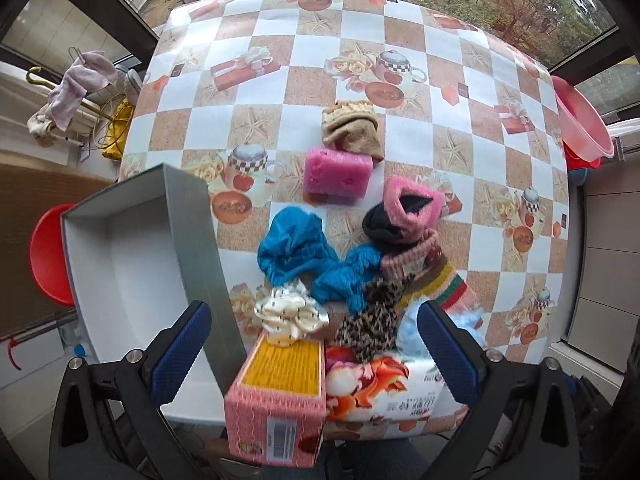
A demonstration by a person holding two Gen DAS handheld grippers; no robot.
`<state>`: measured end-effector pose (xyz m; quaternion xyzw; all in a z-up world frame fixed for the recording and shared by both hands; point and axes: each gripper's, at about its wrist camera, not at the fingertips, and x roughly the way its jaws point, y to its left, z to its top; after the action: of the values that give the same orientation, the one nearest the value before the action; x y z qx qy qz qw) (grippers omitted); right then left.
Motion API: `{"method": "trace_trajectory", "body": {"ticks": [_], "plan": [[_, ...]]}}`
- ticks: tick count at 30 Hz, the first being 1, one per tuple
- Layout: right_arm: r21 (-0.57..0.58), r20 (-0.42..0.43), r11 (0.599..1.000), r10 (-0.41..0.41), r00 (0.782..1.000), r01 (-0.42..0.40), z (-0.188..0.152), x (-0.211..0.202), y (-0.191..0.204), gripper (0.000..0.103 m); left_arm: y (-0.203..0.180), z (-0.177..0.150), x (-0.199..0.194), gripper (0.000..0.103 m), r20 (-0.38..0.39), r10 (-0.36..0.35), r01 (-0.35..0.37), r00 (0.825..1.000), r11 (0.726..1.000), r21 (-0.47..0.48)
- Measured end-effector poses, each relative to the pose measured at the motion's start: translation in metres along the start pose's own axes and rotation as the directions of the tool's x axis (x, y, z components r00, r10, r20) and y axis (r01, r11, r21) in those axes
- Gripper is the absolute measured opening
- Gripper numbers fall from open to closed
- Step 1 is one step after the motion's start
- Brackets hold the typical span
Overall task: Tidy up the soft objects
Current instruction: 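Reach both tools toward the pile of soft items on the table, then grasp the beige sock with the left tool while the right tool grasps the pink sponge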
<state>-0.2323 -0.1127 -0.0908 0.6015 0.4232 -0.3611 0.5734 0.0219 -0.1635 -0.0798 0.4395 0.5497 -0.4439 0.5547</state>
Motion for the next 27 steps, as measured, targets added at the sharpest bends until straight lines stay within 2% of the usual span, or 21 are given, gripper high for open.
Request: {"method": "trace_trajectory", "body": {"ticks": [6, 11, 16, 21, 24, 27], "plan": [[-0.028, 0.036, 0.999, -0.038, 0.999, 0.039, 0.031, 0.026, 0.023, 0.103, -0.01, 0.072, 0.046, 0.103, 0.033, 0.011, -0.012, 0.999, 0.999, 0.037], [-0.044, 0.062, 0.998, -0.044, 0.997, 0.046, 0.052, 0.053, 0.038, 0.103, -0.02, 0.11, 0.092, 0.103, 0.016, 0.022, -0.023, 1.0, 0.997, 0.069], [-0.051, 0.085, 0.995, -0.078, 0.993, 0.083, 0.071, 0.077, 0.042, 0.103, -0.023, 0.128, 0.126, 0.103, 0.005, 0.034, -0.034, 0.999, 0.996, 0.086], [0.098, 0.113, 0.983, -0.168, 0.979, 0.158, 0.089, 0.085, 0.009, 0.103, -0.024, 0.136, 0.147, 0.103, -0.017, 0.072, -0.07, 0.997, 0.994, 0.086], [0.156, 0.095, 0.968, -0.215, 0.972, 0.199, 0.099, 0.093, -0.008, 0.103, -0.022, 0.138, 0.158, 0.093, -0.04, 0.083, -0.08, 0.996, 0.993, 0.086], [0.136, 0.072, 0.96, -0.257, 0.964, 0.246, 0.109, 0.112, -0.005, 0.103, -0.018, 0.14, 0.166, 0.092, -0.055, 0.071, -0.067, 0.996, 0.995, 0.078]]}}
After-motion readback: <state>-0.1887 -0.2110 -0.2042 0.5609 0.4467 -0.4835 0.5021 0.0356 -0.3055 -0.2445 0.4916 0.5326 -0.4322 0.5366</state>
